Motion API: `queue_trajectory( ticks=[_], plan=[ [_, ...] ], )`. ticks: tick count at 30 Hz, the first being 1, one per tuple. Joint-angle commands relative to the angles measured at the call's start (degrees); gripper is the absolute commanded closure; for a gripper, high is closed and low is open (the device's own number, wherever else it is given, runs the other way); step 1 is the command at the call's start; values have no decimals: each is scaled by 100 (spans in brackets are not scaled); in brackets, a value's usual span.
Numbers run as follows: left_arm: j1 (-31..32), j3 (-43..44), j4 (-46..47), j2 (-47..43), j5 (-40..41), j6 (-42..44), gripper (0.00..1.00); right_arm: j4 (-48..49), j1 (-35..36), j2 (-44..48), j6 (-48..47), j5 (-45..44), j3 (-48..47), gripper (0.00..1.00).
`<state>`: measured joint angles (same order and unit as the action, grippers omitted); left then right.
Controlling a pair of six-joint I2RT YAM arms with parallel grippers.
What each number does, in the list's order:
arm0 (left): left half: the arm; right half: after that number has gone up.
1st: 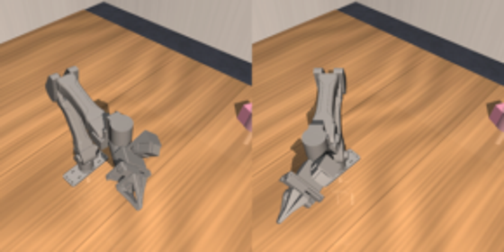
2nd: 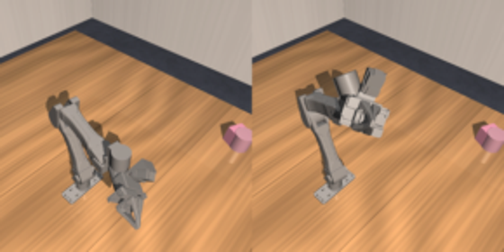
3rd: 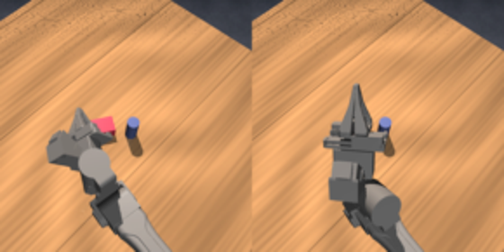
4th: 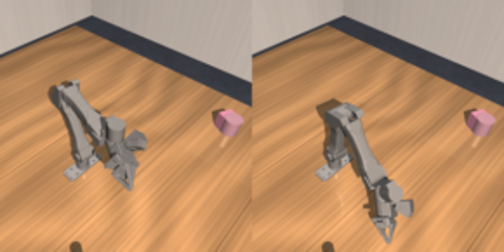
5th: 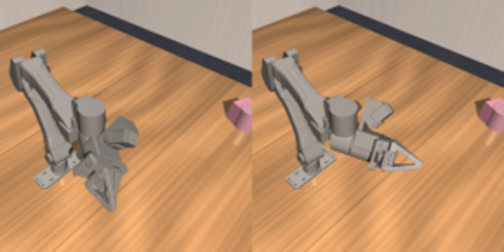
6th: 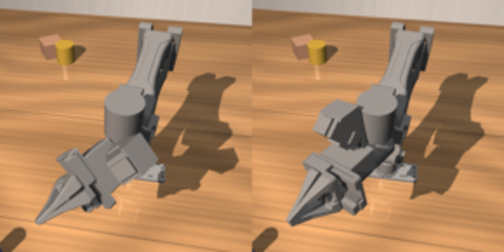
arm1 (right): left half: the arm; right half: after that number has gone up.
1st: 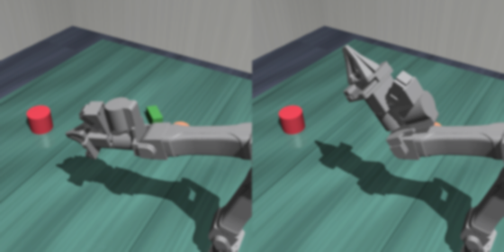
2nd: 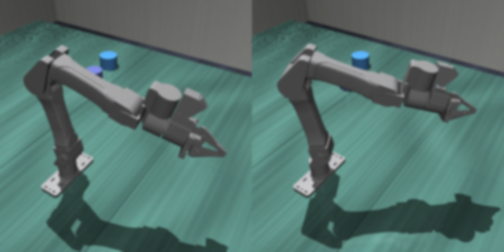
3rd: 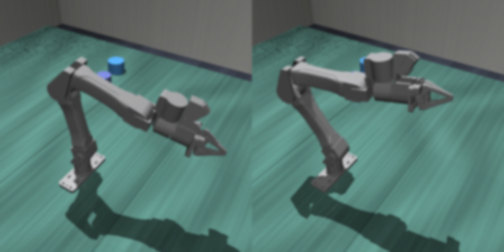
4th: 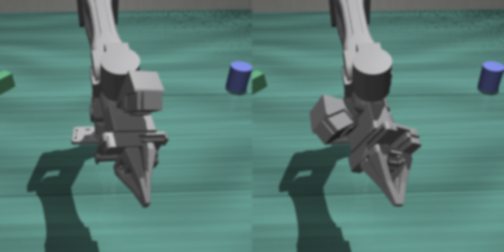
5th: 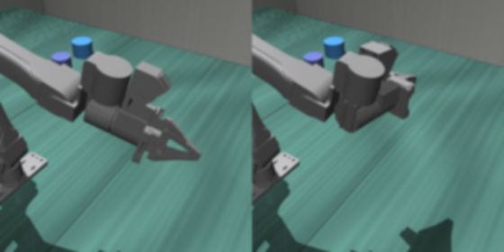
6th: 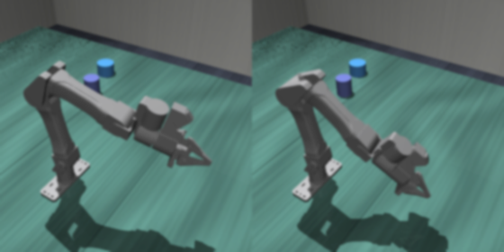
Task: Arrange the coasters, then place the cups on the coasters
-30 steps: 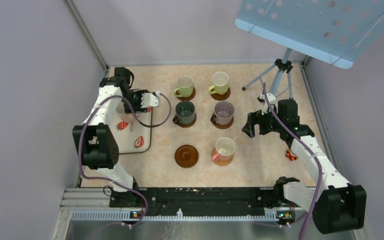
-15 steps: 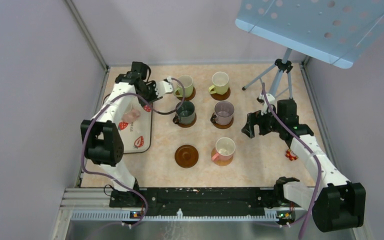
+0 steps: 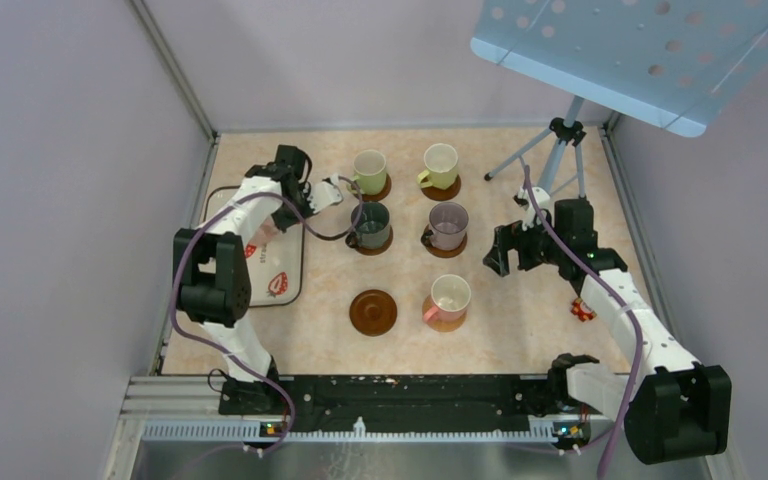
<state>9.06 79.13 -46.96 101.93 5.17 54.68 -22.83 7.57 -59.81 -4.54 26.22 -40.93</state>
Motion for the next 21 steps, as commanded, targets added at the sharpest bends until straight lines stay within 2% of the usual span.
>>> queue_trajectory(
  ticks=[1,12,21],
  plan=[
    [17,-177,111,-91,330,-150,82,69,-51,6,-91,50,-240,5],
    [-32,-835,-111,-716,468,-119,79,69,-52,2,-98,103,-249,5],
    [-588,-1152,-65,-1025,440,-170,76,59,-47,40,-100,146,-258,5]
  ],
)
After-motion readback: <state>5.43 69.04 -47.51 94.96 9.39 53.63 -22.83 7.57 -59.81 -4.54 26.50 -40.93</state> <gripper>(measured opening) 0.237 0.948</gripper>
